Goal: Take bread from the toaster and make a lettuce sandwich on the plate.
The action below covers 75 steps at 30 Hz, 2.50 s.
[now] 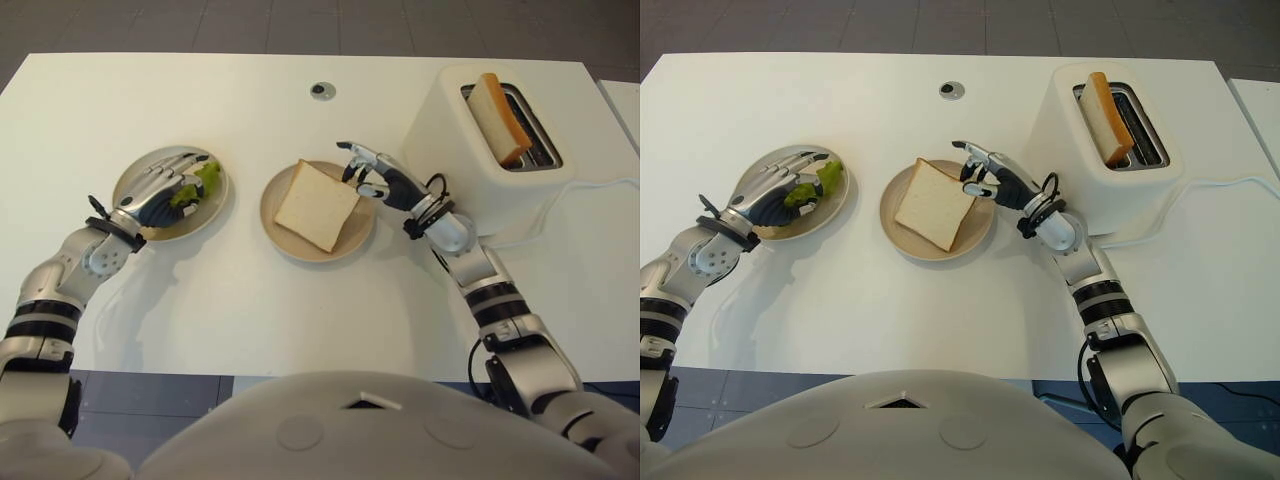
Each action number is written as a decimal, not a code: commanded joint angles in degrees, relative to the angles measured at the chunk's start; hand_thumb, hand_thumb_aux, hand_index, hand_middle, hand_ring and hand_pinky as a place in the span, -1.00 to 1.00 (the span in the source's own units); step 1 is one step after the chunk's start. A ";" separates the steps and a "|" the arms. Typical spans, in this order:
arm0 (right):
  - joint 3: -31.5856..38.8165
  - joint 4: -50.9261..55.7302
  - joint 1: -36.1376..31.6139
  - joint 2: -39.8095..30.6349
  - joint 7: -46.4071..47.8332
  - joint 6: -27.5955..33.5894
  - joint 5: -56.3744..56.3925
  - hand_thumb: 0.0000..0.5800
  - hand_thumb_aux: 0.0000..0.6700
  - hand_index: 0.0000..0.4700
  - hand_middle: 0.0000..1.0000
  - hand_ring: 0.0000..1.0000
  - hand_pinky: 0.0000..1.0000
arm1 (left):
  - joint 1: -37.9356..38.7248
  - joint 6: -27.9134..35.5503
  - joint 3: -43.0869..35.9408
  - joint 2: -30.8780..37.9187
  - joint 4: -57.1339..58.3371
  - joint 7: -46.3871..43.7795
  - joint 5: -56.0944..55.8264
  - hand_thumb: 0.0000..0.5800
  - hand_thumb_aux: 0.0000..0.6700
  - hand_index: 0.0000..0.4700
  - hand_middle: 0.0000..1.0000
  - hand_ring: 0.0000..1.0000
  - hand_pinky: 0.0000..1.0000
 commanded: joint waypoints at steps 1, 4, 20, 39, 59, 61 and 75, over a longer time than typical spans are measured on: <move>-1.97 0.48 -1.03 0.43 -3.94 -1.10 -0.89 -1.00 -1.00 -1.00 -1.00 -1.00 -1.00 | -0.29 -2.02 -0.22 0.49 -0.40 2.33 0.55 1.00 1.00 1.00 -1.00 -1.00 -1.00; -3.18 0.47 -1.49 0.92 -6.15 -1.73 -0.52 -1.00 -1.00 -1.00 -1.00 -1.00 -1.00 | -0.02 -4.22 0.17 0.62 -1.40 3.87 0.07 1.00 1.00 1.00 -1.00 -1.00 -1.00; -5.31 -1.13 -1.65 1.58 -7.07 -3.24 2.42 -1.00 -1.00 -1.00 -1.00 -1.00 -1.00 | -5.84 -9.58 -1.11 -8.21 -3.61 10.35 -0.24 1.00 1.00 1.00 -1.00 -1.00 -1.00; -5.82 -1.33 -2.22 2.23 -6.27 -2.71 3.72 -1.00 -1.00 -1.00 -1.00 -1.00 -1.00 | -12.79 -7.77 -14.64 -28.04 3.28 17.96 9.06 1.00 1.00 1.00 -1.00 -1.00 -1.00; -6.15 -1.04 -1.81 3.09 -3.89 -2.04 5.74 -1.00 -1.00 -1.00 -1.00 -1.00 -1.00 | -13.29 2.50 -19.44 -23.94 1.59 20.83 15.73 1.00 1.00 1.00 -1.00 -1.00 -1.00; -6.32 -0.66 -1.73 3.10 -3.76 -2.08 5.89 -1.00 -1.00 -1.00 -1.00 -1.00 -1.00 | -15.43 3.88 -19.49 -24.48 3.94 21.14 15.49 1.00 1.00 1.00 -1.00 -1.00 -1.00; -6.62 -0.13 -1.48 3.36 -3.17 -2.04 6.17 -1.00 -1.00 -1.00 -1.00 -1.00 -1.00 | -26.93 7.65 -18.99 -24.70 12.07 27.50 13.24 1.00 1.00 1.00 -1.00 -1.00 -1.00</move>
